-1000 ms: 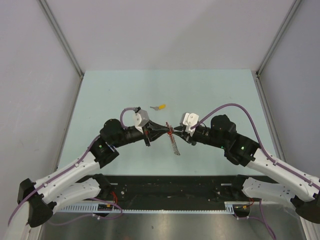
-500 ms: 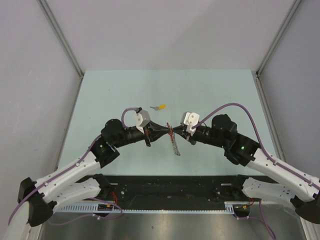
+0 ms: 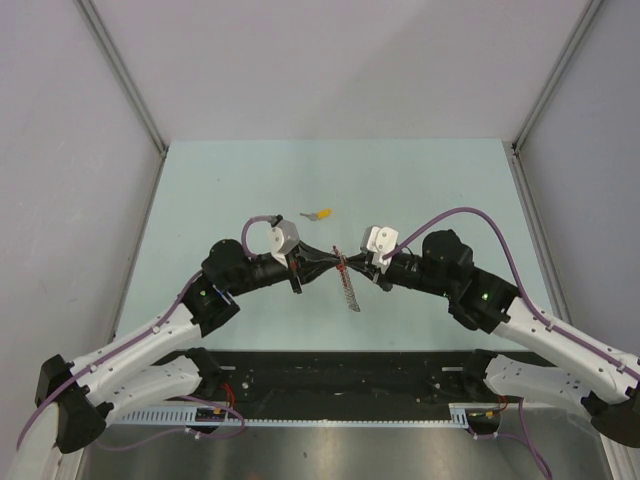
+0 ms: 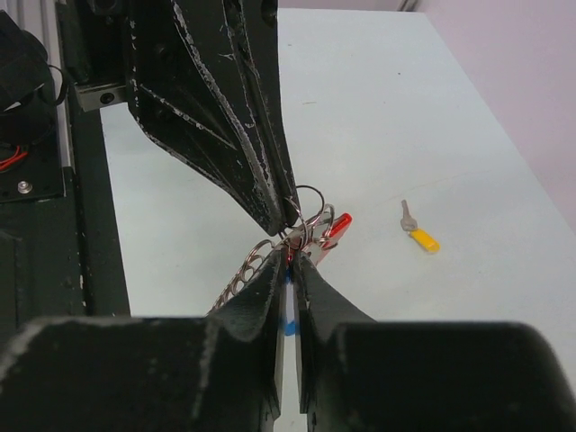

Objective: Put the keys on the keyring

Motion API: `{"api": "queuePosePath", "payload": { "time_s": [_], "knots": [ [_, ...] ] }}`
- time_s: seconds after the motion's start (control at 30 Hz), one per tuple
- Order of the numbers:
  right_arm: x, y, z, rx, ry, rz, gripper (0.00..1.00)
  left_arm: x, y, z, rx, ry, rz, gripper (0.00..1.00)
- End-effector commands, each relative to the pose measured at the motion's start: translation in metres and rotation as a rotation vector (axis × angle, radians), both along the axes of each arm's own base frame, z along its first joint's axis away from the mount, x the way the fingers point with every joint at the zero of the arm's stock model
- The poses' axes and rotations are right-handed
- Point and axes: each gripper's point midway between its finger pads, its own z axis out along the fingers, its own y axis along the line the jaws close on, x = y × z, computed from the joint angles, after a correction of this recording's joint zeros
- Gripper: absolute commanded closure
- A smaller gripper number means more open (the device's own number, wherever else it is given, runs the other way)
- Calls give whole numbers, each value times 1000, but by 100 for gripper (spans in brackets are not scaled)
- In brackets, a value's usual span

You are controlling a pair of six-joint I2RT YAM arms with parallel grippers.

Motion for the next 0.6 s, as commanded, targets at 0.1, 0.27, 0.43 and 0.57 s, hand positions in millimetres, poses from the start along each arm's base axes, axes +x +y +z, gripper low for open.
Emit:
{"api": "queuePosePath", "payload": {
  "time_s": [0.1,0.27,0.43,0.57],
  "knots": [
    [-3,-3,10,21,-30,11,100,-5,2,28,-81,-51,-8,100],
    [-6,-4,16,28,-63,30,100,-3,6,18,7,-52,11,68],
    [-7,-6,13,-5,-90,50,100,-6,13,23,121,-88,-30,56],
    [-11,-5,13,-20,-104,74,100,-13,15,9,239,-101,-121,54]
  ]
}}
